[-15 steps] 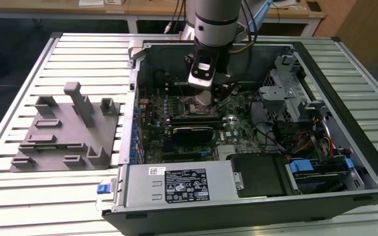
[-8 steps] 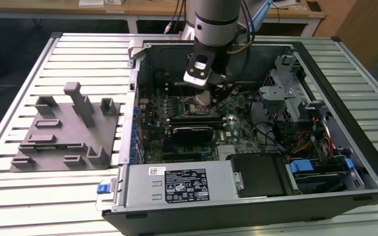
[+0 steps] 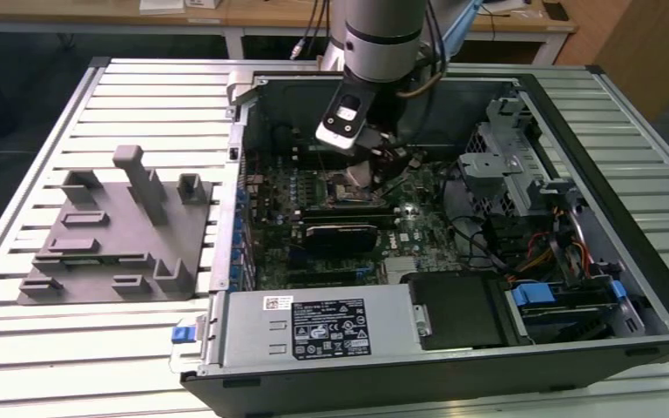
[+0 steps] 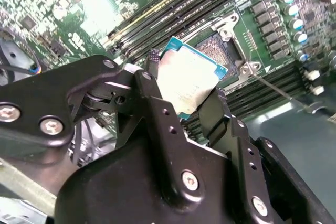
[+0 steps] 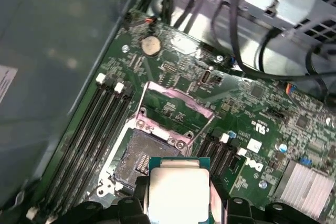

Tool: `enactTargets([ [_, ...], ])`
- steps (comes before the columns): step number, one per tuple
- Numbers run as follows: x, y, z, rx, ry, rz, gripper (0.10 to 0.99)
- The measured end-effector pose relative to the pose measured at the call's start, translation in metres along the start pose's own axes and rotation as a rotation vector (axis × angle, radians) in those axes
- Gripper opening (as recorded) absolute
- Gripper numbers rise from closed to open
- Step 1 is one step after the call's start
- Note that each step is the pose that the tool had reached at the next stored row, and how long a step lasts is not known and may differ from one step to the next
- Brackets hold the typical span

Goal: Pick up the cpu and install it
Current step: 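Place the cpu into insertion slot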

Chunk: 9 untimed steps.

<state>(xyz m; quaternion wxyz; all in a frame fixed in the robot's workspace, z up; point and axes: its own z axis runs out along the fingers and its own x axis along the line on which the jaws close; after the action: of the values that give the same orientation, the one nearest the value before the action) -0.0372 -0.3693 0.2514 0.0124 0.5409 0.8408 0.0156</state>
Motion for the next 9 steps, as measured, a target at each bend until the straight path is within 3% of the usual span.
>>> enactTargets([
  [9,0.0,0.0,0.0007,0.001,-0.0065,0.161,0.545],
])
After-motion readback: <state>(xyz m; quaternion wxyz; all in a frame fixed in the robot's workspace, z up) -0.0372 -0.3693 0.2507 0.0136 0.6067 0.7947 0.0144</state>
